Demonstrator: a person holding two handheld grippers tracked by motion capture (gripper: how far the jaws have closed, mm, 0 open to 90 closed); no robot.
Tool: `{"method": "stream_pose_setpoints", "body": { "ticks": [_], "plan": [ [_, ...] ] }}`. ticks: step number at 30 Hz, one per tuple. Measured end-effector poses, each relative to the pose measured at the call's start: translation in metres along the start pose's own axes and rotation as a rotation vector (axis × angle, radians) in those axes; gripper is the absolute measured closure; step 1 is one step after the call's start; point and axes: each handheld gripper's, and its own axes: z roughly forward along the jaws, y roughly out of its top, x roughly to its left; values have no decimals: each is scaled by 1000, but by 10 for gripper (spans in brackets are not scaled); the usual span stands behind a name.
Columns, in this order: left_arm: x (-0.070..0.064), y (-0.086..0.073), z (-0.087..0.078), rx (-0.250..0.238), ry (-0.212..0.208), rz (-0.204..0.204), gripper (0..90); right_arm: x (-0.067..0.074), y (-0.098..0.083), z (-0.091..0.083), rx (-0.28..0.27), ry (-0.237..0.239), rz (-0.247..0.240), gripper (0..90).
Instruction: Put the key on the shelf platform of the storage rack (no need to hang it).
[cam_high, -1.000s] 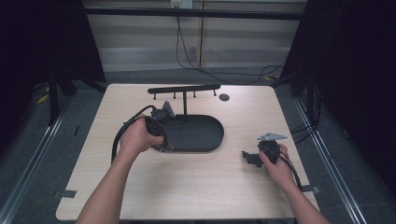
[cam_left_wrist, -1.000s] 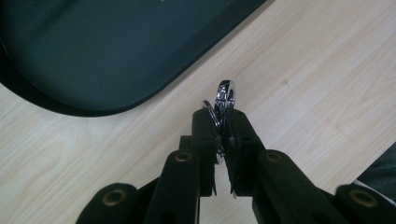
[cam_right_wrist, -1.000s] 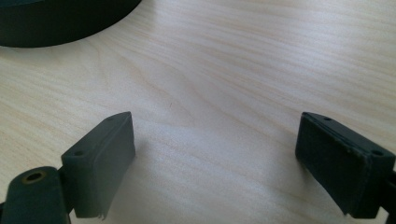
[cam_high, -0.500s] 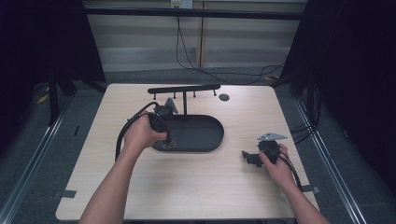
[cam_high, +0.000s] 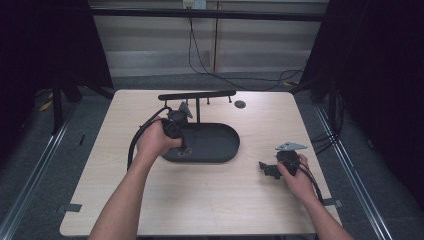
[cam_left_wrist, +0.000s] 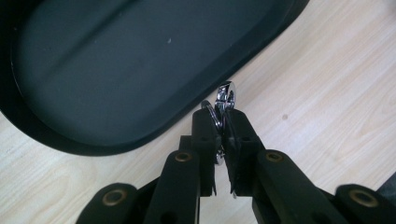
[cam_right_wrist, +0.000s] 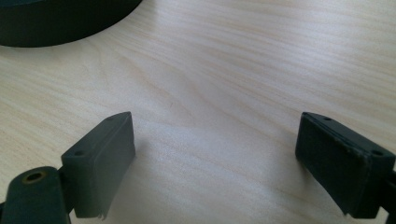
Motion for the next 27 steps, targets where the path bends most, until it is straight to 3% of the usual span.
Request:
{"method": "stream_pose_setpoints", "body": {
  "ticks": [13,27],
  "plan": [
    [6,2,5,-27,22,-48,834,0,0,0,0,1,-1,115],
    [23,-3,18,-31,53,-88,834,0,0,0,2,2,-2,115]
  ]
}}
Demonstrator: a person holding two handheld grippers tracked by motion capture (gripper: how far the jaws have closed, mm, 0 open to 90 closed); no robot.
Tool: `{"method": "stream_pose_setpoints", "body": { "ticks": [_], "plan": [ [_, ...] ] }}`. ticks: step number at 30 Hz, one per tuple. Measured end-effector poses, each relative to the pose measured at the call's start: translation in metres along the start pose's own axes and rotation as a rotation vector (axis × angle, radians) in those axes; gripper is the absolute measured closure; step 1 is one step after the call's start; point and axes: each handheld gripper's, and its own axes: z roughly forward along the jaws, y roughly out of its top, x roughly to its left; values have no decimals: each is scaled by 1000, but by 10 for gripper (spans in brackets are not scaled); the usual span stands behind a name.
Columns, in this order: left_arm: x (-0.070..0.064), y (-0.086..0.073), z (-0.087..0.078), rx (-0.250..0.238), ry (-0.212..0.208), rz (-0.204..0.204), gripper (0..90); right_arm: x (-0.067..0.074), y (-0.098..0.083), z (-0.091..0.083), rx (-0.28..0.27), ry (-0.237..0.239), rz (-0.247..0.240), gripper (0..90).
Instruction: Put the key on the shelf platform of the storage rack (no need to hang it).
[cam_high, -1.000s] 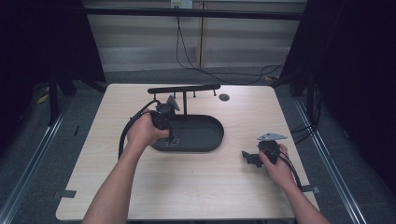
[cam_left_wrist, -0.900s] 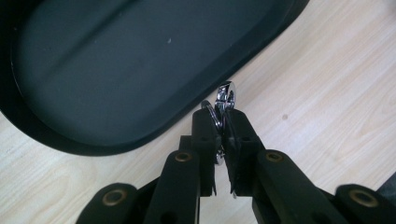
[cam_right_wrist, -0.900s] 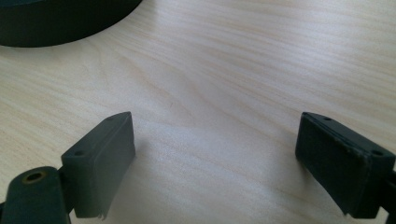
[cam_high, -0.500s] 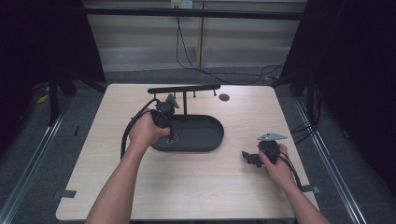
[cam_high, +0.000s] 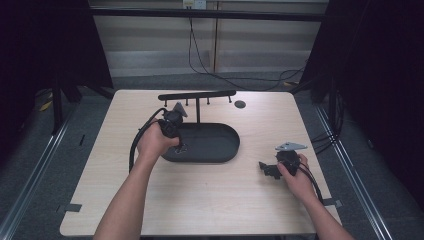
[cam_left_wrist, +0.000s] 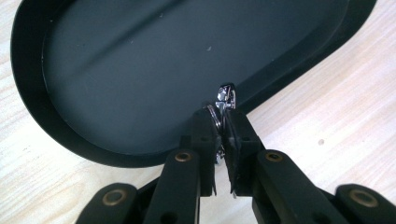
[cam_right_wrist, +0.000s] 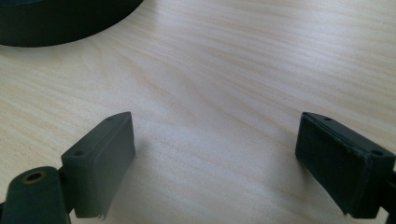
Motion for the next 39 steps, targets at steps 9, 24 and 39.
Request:
{"method": "stream_pose_setpoints", "body": {
  "ticks": [9,24,39],
  "plan": [
    [5,1,10,5,17,-19,834,0,0,0,0,0,0,115],
    [8,3,18,8,29,-29,834,0,0,0,0,1,1,115],
    [16,4,26,5,35,-42,833,0,0,0,2,2,1,115]
  ]
}}
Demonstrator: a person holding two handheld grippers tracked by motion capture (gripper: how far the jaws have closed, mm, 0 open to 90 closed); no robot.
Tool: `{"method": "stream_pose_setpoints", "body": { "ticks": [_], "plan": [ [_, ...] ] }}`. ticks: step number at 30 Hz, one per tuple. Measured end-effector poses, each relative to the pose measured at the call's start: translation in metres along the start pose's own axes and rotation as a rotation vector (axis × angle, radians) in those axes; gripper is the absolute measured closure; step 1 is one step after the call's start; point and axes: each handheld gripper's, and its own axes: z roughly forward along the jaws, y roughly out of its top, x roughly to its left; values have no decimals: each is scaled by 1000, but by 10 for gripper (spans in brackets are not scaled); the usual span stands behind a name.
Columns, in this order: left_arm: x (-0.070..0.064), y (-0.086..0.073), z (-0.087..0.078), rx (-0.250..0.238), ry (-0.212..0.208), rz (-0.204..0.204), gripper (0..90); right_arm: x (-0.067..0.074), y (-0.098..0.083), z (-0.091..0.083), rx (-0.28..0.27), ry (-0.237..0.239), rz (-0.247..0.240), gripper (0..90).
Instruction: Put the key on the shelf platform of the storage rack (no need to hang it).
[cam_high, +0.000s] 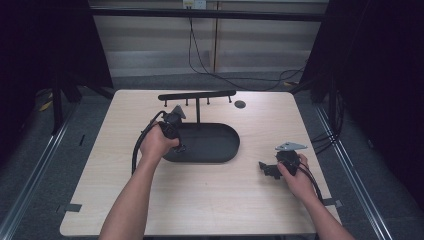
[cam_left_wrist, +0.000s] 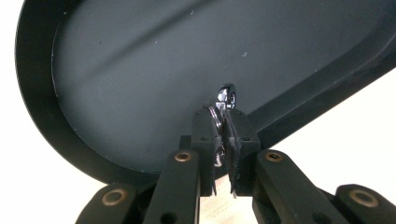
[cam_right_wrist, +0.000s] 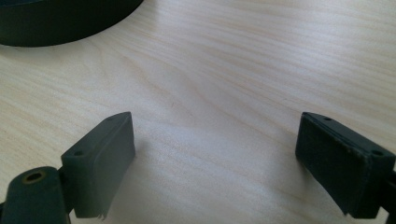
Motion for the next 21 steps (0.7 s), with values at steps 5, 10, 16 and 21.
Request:
{"method": "stream_pose_setpoints", "body": {
  "ticks": [5,10,16,21],
  "plan": [
    [2,1,0,-13,4,-11,832,0,0,0,0,0,1,114],
    [4,2,3,-7,15,-11,832,0,0,0,0,0,0,114],
    [5,3,8,-6,13,-19,831,0,0,0,0,0,1,115],
    [5,5,10,-9,16,-24,830,0,0,0,-1,0,-1,114]
  ]
}}
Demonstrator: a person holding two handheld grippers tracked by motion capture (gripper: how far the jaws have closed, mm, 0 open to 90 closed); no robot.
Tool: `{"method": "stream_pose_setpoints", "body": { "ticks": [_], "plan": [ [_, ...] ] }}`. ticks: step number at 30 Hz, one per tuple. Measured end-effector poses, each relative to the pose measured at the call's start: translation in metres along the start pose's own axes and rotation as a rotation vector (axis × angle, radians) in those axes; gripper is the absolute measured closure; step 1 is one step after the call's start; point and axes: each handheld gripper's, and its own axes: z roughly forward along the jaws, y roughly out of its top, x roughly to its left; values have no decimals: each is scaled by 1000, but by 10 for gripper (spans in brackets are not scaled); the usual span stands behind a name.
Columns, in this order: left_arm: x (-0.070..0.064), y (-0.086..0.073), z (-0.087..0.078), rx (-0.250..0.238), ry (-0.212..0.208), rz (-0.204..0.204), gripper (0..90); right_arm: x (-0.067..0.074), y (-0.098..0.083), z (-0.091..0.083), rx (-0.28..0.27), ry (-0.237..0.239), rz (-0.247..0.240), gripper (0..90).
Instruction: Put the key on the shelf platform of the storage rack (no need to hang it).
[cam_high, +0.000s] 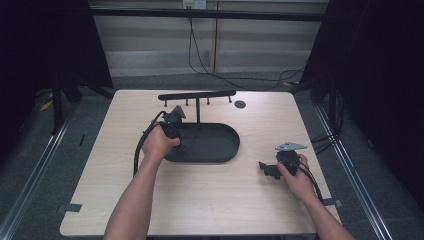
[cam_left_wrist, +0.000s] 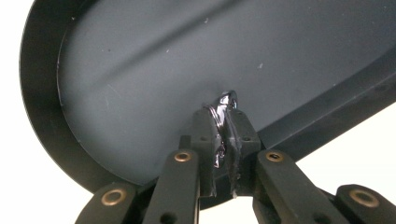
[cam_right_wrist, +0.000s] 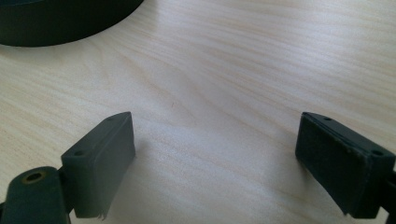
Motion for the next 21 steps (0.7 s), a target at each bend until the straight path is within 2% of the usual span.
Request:
{"method": "stream_pose_setpoints", "body": {
  "ticks": [19,21],
  "plan": [
    [1,3,6,-20,5,-31,828,0,0,0,-1,3,-3,115],
    [1,3,7,-19,4,-23,828,0,0,0,-1,3,-3,115]
  ]
}}
